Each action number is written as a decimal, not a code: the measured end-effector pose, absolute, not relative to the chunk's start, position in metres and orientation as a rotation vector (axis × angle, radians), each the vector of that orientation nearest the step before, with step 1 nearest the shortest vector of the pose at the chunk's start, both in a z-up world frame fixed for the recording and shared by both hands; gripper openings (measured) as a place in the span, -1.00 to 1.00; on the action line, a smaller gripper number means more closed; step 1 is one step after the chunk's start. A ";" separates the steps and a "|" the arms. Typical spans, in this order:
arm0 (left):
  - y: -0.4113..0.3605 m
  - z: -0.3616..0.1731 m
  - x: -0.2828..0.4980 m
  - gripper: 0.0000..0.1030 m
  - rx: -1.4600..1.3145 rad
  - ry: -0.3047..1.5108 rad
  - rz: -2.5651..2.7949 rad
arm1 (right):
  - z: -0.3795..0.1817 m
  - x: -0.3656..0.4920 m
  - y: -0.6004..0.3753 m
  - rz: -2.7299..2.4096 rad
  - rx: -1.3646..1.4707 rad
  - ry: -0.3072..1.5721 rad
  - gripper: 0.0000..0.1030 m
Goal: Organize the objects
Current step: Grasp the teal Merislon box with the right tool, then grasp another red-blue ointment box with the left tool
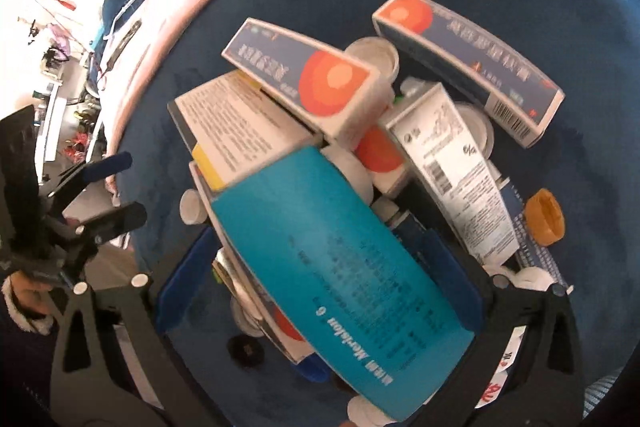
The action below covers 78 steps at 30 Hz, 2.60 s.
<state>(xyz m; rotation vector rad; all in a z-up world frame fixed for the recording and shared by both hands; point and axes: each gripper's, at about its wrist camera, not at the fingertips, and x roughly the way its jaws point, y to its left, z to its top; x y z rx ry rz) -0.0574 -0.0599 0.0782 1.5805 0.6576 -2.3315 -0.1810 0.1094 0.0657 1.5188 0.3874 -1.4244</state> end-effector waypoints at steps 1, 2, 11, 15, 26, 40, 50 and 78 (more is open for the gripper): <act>-0.060 0.077 -0.058 0.99 1.583 0.663 -2.331 | 0.067 -0.181 0.111 -1.412 1.527 0.365 1.00; -0.059 0.076 -0.059 0.99 1.586 0.668 -2.331 | 0.067 -0.182 0.112 -1.405 1.542 0.342 0.99; -0.054 0.072 -0.065 0.99 1.610 0.702 -2.334 | 0.074 -0.171 0.123 -1.430 1.535 0.401 0.24; -0.060 0.071 -0.065 0.99 1.584 0.808 -2.318 | 0.084 -0.161 0.126 -1.459 1.515 0.404 0.22; -0.048 0.062 -0.080 0.99 1.586 0.942 -2.289 | 0.085 -0.159 0.158 -1.493 1.510 0.445 0.11; 0.002 0.047 -0.128 0.99 1.598 1.112 -2.173 | 0.116 -0.175 0.211 -1.718 1.479 0.279 0.11; 0.002 0.020 -0.143 0.99 1.530 1.321 -1.895 | 0.118 -0.171 0.223 -1.740 1.464 0.268 0.11; 0.009 0.075 -0.139 -0.14 1.580 1.075 -2.302 | 0.121 -0.167 0.222 -1.766 1.478 0.331 0.11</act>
